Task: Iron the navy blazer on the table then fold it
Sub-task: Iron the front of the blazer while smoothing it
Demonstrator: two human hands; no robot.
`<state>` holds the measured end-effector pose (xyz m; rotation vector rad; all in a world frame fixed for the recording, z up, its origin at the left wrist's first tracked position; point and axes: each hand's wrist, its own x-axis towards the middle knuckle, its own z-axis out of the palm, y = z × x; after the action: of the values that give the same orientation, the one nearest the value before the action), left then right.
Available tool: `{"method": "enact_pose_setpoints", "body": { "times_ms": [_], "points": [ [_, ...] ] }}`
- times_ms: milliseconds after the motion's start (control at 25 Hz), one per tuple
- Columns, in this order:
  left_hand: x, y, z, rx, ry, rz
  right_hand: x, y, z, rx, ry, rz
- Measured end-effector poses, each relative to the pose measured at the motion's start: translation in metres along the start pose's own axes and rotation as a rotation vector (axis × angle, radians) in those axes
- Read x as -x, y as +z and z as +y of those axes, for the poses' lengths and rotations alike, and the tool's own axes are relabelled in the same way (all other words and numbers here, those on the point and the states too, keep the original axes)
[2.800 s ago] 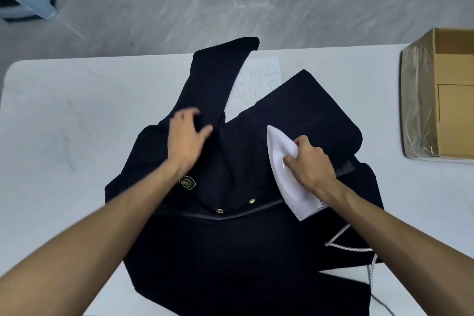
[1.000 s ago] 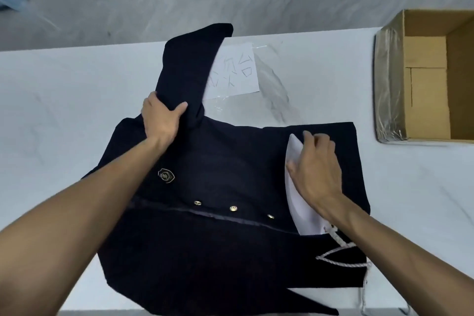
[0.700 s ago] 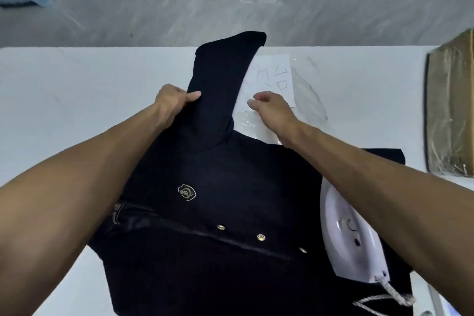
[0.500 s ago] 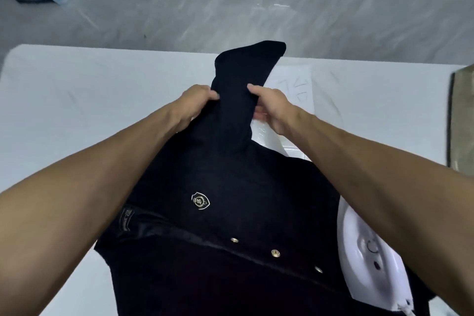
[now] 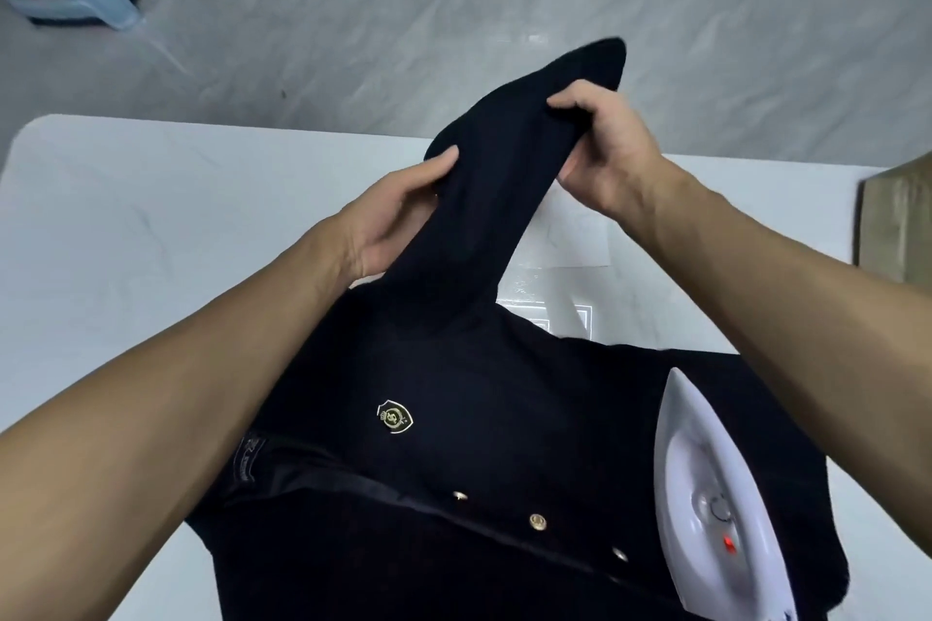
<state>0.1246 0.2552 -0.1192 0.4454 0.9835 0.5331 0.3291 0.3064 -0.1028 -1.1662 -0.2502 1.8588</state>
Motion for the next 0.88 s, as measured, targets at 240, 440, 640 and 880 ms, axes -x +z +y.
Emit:
{"method": "enact_pose_setpoints", "body": {
  "times_ms": [240,440,640,880],
  "points": [
    [-0.010,0.042,0.015,-0.250,0.405,0.094,0.057,-0.048,-0.038,-0.130,-0.168,-0.067],
    [-0.049,0.073,-0.011,-1.241,0.493,0.381,0.083,-0.143,-0.010,-0.221,-0.082,0.363],
    [-0.046,0.016,-0.054,-1.480,-0.128,0.479,0.070,-0.175,0.057,0.482,0.166,0.777],
    [-0.020,-0.053,-0.050,-1.449,-0.236,0.436,0.019,-0.087,0.068,1.593,-0.440,0.191]
  ]
}}
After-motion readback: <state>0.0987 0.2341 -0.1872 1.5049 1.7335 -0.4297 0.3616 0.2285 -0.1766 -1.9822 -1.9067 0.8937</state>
